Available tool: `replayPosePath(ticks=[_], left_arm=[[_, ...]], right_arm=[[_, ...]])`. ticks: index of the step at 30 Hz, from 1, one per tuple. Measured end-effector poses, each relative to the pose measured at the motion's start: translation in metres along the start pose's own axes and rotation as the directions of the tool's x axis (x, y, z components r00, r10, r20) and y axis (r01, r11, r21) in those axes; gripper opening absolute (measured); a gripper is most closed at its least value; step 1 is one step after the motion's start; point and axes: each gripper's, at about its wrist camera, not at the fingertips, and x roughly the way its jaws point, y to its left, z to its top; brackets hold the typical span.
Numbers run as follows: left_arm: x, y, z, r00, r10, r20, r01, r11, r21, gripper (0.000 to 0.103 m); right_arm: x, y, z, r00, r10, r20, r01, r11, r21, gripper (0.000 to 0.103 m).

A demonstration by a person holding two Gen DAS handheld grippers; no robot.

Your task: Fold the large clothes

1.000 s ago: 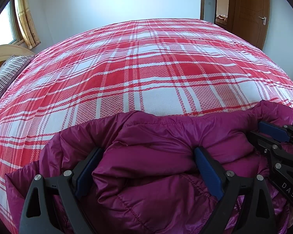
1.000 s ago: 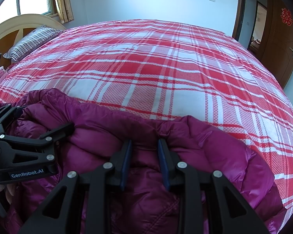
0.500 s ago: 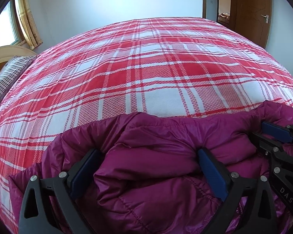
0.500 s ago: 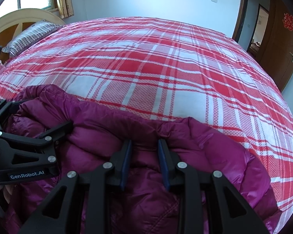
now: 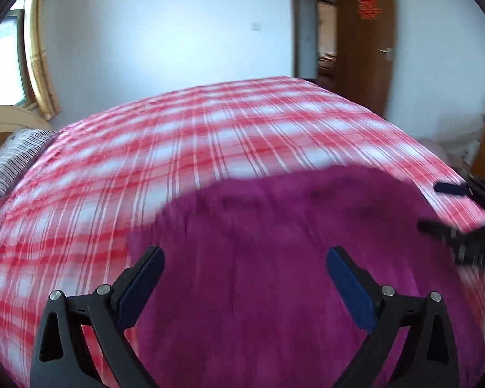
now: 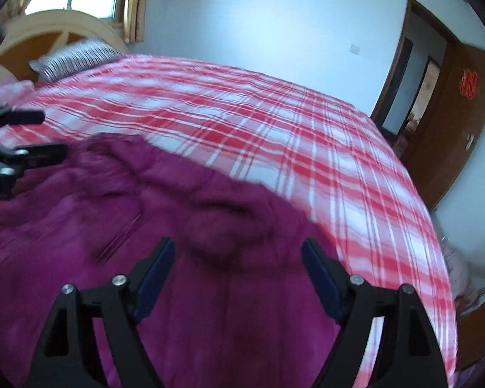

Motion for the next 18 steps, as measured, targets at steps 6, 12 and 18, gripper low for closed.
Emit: replayPosePath(ticks=[6, 12, 18], left_arm=[[-0.082, 0.017, -0.134, 0.997, 0.007, -0.072, -0.009, 1.000, -0.025, 0.101], [-0.108, 0.035, -0.228, 0.989, 0.066, -0.131, -0.080, 0.991, -0.104, 0.100], [-0.129, 0.029, -0.272, 0.993, 0.052, -0.106, -0.067, 0.987, -0.144, 0.100]], right_arm=[[-0.095, 0.014, -0.113, 0.995, 0.057, -0.082, -0.051, 0.996, 0.067, 0.088], [-0.140, 0.028, -0.215, 0.986, 0.034, -0.165, 0.005, 0.974, 0.225, 0.088], [-0.164, 0.040, -0.269, 0.987, 0.057, -0.153, 0.002, 0.933, 0.361, 0.078]])
